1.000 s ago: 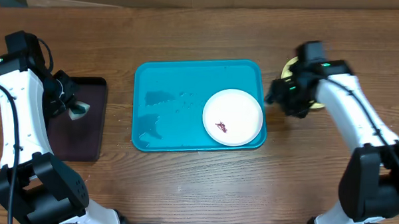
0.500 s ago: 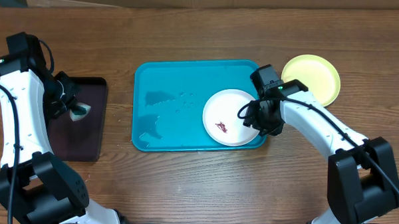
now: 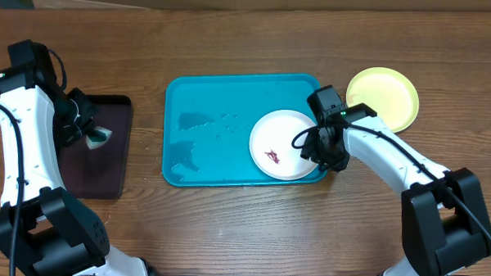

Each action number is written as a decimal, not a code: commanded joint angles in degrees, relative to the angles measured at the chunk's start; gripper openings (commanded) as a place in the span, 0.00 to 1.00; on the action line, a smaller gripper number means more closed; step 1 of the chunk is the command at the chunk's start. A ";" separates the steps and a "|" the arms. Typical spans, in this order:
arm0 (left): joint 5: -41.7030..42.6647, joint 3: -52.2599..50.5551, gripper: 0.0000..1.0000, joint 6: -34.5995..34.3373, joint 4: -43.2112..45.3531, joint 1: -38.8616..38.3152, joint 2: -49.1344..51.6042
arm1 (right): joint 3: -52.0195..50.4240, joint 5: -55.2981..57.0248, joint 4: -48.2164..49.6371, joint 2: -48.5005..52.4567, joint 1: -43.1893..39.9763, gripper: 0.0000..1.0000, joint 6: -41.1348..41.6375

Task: Clean dirty plates on tray and stack at the side
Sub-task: 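Move the right gripper left to the white plate's rim on the teal tray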

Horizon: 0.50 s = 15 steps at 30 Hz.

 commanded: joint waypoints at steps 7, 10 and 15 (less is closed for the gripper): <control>1.05 -0.26 0.04 1.36 0.15 -0.07 0.07 | -1.73 -7.72 5.49 -0.76 0.39 0.46 0.31; 1.07 -0.26 0.04 1.53 0.17 -0.07 0.07 | -1.73 -8.13 6.78 -0.76 1.22 0.42 0.35; 1.07 -0.26 0.04 1.53 0.20 -0.07 0.07 | -1.73 -12.00 10.40 -0.76 4.98 0.40 0.31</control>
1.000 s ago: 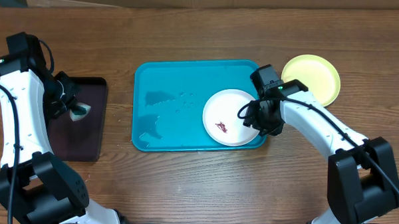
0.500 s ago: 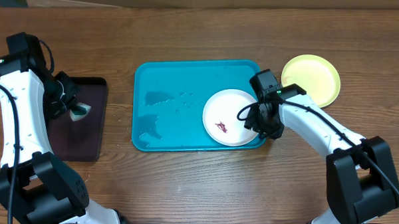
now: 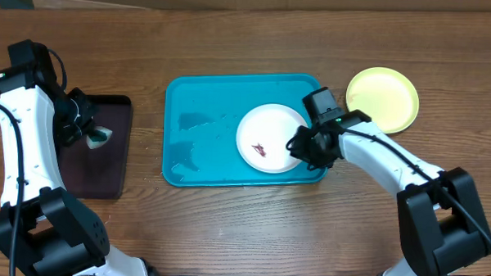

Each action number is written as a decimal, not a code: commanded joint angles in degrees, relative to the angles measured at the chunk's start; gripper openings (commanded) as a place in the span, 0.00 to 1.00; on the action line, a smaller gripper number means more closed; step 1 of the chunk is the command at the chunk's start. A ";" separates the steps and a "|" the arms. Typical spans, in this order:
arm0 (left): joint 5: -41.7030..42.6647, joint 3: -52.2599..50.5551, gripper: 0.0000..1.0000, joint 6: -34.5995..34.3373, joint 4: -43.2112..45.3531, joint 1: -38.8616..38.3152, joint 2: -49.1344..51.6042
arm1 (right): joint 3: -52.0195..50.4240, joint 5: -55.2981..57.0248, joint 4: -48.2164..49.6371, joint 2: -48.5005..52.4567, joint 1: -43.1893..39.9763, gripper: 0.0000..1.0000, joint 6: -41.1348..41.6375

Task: Clean dirty plates on tray and stack at the side
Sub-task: 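Move the right gripper left to the white plate's rim on the teal tray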

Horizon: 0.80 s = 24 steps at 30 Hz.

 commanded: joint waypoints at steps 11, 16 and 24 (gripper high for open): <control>0.85 -0.26 0.04 1.33 0.17 -0.07 0.07 | 5.66 4.76 -1.16 -1.75 5.11 0.54 -8.83; 0.85 -0.26 0.04 1.36 0.17 -0.07 0.07 | 7.52 9.62 1.31 -1.75 -0.04 0.54 -17.33; 0.87 -0.26 0.04 1.33 0.92 -0.11 0.07 | 7.39 2.69 9.75 1.99 -4.33 0.50 -26.40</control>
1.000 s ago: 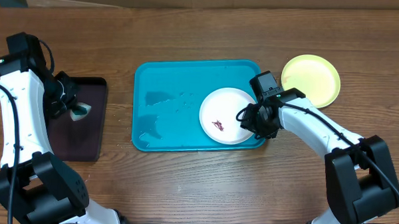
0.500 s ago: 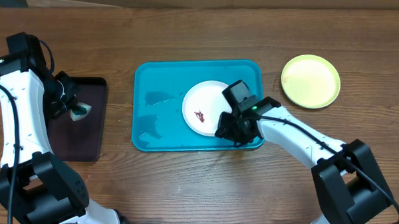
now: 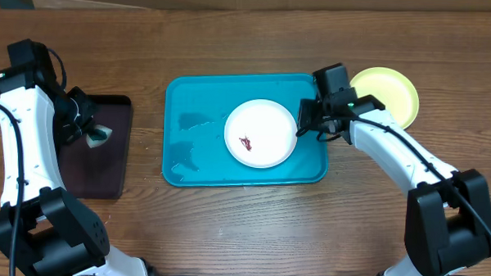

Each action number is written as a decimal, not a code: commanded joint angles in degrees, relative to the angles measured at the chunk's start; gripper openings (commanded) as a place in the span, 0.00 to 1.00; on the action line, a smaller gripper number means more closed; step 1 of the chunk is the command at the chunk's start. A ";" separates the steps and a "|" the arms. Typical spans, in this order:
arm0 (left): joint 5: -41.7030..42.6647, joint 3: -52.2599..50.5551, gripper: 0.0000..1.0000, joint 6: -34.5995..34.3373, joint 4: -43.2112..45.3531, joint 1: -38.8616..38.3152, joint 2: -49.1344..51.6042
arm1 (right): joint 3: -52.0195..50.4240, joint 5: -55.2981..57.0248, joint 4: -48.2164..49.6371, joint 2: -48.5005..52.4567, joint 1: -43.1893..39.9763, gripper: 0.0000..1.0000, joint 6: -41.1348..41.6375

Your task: Clean dirty plates on tray and stack at the side

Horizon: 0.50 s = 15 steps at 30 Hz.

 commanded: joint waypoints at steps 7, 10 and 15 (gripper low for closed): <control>0.66 -0.26 0.04 2.03 0.46 -0.11 0.07 | 1.05 -5.18 4.90 7.52 0.74 0.50 -13.46; 0.66 -0.26 0.04 2.03 0.52 -0.11 0.07 | 1.05 -3.39 4.39 9.25 0.74 0.50 -13.44; 0.70 -0.26 0.04 2.03 0.79 -0.11 0.07 | 1.05 -3.41 4.13 10.08 0.92 0.42 -13.46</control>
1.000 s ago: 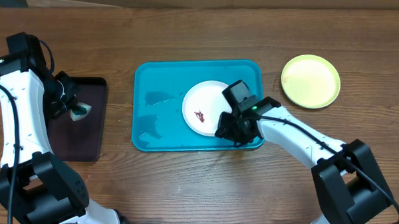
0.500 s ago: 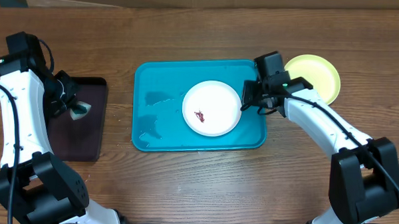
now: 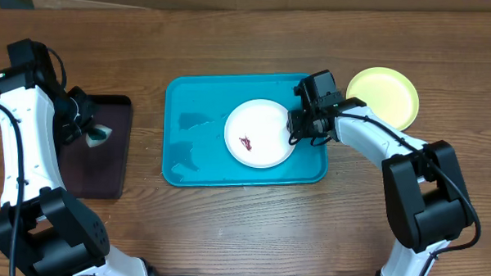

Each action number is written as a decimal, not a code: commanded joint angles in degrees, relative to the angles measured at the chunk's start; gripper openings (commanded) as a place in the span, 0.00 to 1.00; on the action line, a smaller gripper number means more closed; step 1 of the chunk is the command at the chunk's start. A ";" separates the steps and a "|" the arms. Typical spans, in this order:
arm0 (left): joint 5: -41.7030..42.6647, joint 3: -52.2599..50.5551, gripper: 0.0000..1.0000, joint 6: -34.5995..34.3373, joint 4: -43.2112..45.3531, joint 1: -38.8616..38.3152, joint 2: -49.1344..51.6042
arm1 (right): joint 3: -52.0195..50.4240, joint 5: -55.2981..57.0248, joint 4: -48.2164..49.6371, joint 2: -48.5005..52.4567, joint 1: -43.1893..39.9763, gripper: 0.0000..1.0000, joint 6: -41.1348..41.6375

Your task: Clean dirty plates on tray and stack at the side

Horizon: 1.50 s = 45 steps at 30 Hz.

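A white plate (image 3: 261, 126) with a small red stain (image 3: 247, 143) lies in the middle-right of the teal tray (image 3: 196, 157). My right gripper (image 3: 296, 128) is at the plate's right rim, its fingers pointing left. The wrist hides the fingers from above, so their state does not show. A clean yellow plate (image 3: 386, 98) rests on the table to the right of the tray. Far left, my left gripper (image 3: 88, 131) is shut on a sponge (image 3: 101, 135) over a dark tray (image 3: 105, 162).
Wet patches (image 3: 198, 122) show on the teal tray's left half. The dark tray lies near the table's left edge. Bare wooden table (image 3: 242, 228) runs along the front, and a strip of it separates the two trays.
My right gripper has moved a little left and down, from just off the white plate's right side to its right rim. The plate, the left arm and the sponge have not moved.
The white plate first lay at the tray's right front corner with my right gripper at its right edge. Then plate and gripper stood further left. Then the plate lay mid-tray with the gripper off its side; now the gripper is at the rim. The left arm stayed still.
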 commanded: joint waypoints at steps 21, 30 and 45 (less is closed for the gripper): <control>13.77 -1.62 0.04 8.61 2.89 -1.88 0.07 | 0.98 -1.86 -0.68 6.05 9.25 0.04 24.57; 11.04 -7.37 0.04 11.45 9.68 -9.73 0.07 | 0.98 -1.79 -0.74 6.05 11.52 0.04 33.83; -2.64 -9.66 0.04 6.71 16.55 4.20 5.99 | 0.98 1.44 -1.53 6.05 11.37 0.04 32.83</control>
